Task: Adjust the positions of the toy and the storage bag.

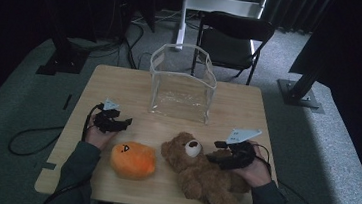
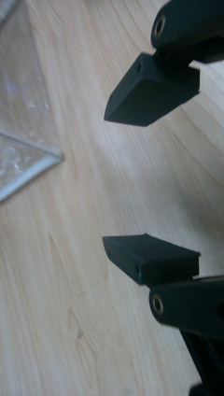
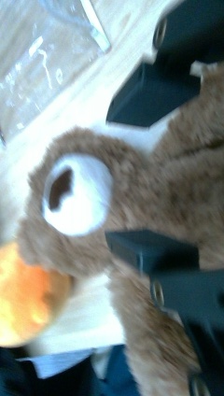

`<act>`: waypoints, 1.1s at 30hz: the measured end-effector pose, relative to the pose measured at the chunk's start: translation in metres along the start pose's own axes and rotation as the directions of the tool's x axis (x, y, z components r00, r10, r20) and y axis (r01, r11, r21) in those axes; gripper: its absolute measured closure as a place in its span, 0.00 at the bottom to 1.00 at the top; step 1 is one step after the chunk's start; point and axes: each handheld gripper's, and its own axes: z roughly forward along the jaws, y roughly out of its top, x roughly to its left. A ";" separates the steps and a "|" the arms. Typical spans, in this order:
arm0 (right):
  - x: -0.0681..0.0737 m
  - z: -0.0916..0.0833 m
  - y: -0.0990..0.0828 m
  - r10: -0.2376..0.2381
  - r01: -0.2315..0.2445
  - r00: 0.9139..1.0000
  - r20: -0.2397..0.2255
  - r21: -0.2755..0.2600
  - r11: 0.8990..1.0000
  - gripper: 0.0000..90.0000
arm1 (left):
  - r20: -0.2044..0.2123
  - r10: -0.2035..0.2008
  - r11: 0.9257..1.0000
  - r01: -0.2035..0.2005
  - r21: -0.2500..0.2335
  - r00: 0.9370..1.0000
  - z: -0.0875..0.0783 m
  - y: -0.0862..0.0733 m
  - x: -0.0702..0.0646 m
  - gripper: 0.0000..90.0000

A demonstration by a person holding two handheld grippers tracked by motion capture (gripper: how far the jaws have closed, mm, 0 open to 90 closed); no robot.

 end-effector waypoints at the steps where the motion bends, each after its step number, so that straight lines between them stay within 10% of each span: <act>1: -0.004 0.000 0.002 0.013 -0.013 1.000 0.004 -0.015 1.000 0.54 | 0.011 -0.001 1.000 0.001 -0.006 1.000 -0.001 0.003 0.001 0.42; 15: -0.038 0.016 0.028 0.045 -0.030 0.987 0.157 -0.092 0.995 0.67 | 0.064 0.054 0.998 -0.053 -0.019 0.996 -0.005 0.043 -0.008 0.51; 33: -0.095 0.036 0.049 0.164 -0.141 0.965 0.207 -0.123 0.982 0.78 | 0.089 0.120 0.992 -0.117 -0.037 0.989 0.005 0.083 -0.014 0.69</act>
